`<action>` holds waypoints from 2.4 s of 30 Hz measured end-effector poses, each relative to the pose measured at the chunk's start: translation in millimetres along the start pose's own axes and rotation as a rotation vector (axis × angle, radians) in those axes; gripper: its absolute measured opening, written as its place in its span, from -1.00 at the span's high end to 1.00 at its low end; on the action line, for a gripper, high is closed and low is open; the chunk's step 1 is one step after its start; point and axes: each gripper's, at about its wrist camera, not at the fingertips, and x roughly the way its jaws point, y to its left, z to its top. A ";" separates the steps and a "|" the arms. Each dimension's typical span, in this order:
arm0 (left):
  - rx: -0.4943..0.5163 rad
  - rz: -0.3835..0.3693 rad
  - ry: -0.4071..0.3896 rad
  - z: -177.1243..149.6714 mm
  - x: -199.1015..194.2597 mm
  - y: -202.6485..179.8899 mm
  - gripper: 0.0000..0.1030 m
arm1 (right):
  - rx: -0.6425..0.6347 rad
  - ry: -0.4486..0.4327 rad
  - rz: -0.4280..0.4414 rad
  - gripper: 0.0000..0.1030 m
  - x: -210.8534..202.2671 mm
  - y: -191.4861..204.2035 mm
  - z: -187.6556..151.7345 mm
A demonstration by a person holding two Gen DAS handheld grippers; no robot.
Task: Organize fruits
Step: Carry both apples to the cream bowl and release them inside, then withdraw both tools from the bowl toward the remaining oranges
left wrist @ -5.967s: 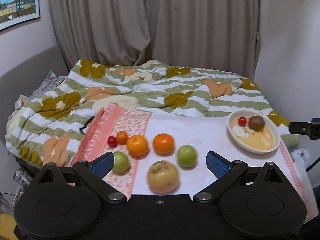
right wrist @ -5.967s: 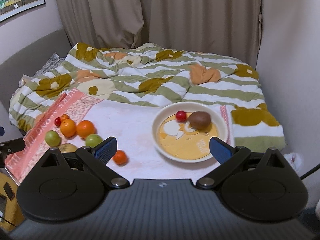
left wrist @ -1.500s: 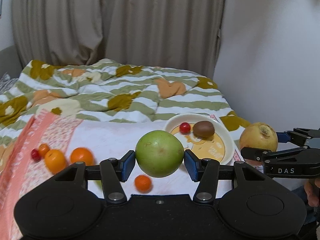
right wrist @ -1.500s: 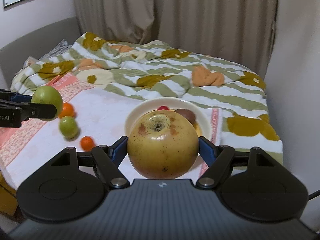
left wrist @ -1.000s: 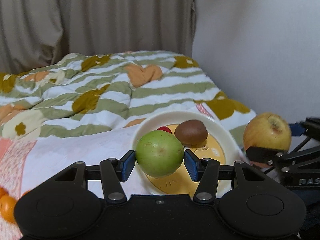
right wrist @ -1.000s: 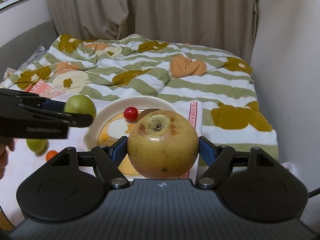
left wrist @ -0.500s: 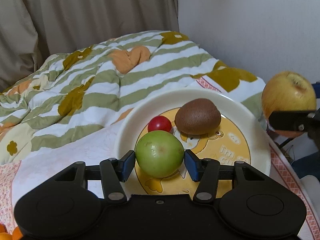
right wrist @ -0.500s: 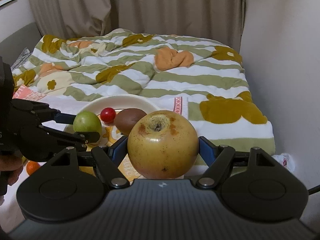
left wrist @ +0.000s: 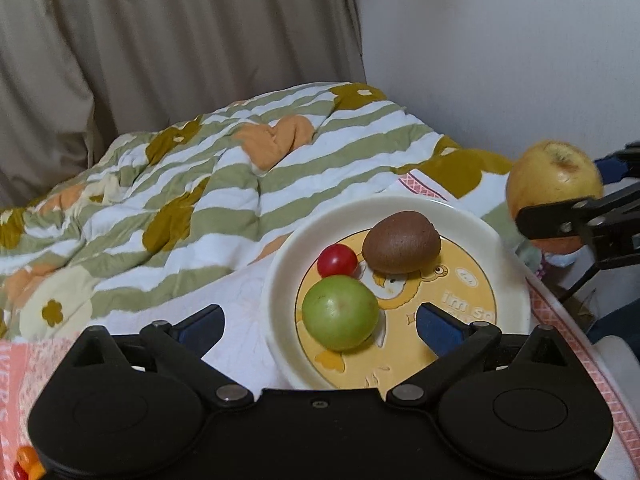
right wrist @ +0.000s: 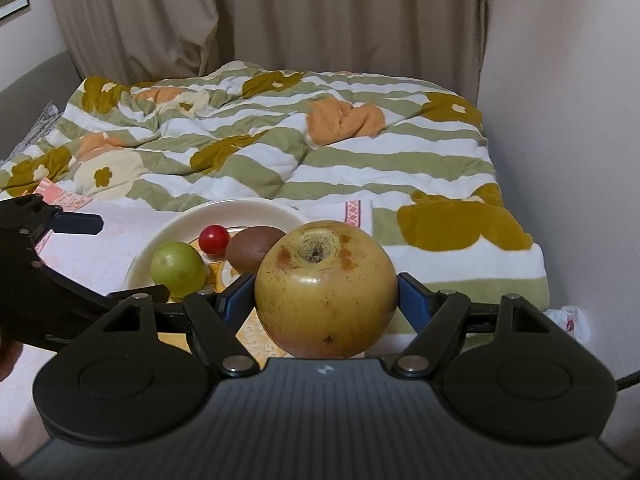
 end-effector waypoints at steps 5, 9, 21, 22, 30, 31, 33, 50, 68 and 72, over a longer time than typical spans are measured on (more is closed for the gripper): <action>-0.046 -0.005 0.011 -6.2 -13.5 10.0 -1.00 | -0.018 0.008 0.033 -0.76 5.8 11.7 3.2; -0.074 -0.001 0.016 -13.5 -22.8 15.7 -1.00 | -0.018 0.027 0.060 -0.76 16.8 21.8 2.9; -0.174 0.015 0.042 -30.6 -48.4 31.6 -1.00 | -0.072 0.069 0.076 -0.76 52.4 50.6 -14.7; -0.178 0.019 0.042 -31.8 -49.7 31.8 -1.00 | -0.085 0.069 0.073 -0.76 54.3 52.5 -16.8; -0.204 0.048 0.047 -35.9 -56.4 34.1 -1.00 | -0.141 0.072 0.071 -0.76 65.4 56.2 -25.3; -0.206 0.048 0.044 -35.8 -57.9 33.2 -1.00 | -0.141 0.074 0.070 -0.76 66.0 55.7 -25.6; -0.205 0.050 0.041 -35.5 -60.7 31.5 -1.00 | -0.140 0.078 0.069 -0.77 66.4 55.4 -26.3; -0.273 0.042 -0.012 -43.0 -112.0 18.3 -1.00 | -0.147 -0.036 0.029 -1.00 -8.0 49.6 -23.7; -0.358 0.190 -0.096 -87.7 -215.6 27.8 -1.00 | -0.167 -0.067 0.086 -1.00 -108.3 87.6 -30.4; -0.397 0.218 -0.109 -102.0 -230.4 49.4 -1.00 | -0.152 -0.081 0.080 -1.00 -121.9 105.2 -28.9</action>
